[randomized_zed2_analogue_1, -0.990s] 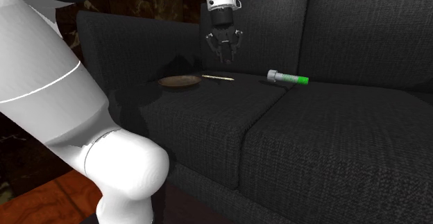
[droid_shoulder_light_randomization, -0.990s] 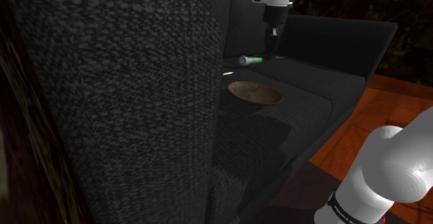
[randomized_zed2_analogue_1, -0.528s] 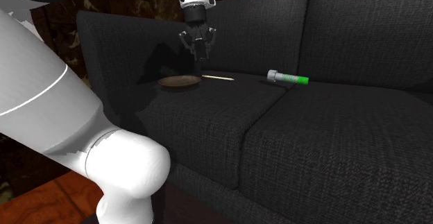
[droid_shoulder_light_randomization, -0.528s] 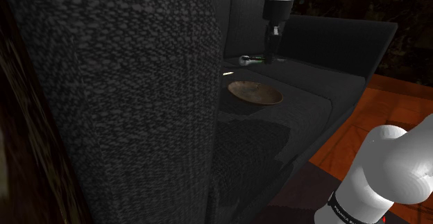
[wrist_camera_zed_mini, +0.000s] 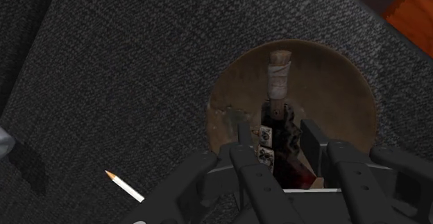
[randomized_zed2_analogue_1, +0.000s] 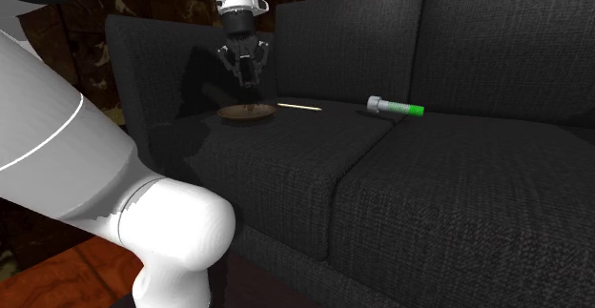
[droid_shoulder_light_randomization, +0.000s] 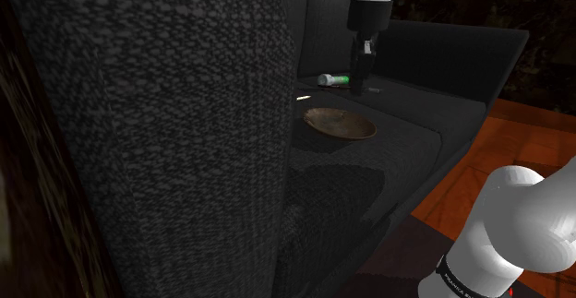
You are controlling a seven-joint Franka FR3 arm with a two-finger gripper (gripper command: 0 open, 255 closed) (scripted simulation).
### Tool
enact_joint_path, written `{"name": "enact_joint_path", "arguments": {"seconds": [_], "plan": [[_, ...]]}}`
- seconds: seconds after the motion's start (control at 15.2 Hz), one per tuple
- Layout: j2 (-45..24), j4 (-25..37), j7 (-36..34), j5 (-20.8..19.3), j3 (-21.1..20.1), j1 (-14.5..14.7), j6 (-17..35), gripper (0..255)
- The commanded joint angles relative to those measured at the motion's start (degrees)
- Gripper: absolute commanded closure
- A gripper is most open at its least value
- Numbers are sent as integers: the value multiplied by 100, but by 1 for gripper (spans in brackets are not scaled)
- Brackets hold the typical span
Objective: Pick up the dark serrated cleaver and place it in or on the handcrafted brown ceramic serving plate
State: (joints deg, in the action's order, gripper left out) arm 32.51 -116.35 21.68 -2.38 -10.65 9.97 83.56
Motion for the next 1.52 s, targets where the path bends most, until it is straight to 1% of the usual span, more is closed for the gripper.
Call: {"name": "enact_joint_path", "arguments": {"seconds": [0.0,0.73,1.25,1.32,1.45], "plan": [[63,-192,-25,17,-11,13,129,255],[288,-1252,-96,66,-33,61,960,255],[288,-1252,-96,66,-33,60,959,255],[288,-1252,-96,66,-33,60,959,0],[288,-1252,-96,66,-33,60,959,0]]}}
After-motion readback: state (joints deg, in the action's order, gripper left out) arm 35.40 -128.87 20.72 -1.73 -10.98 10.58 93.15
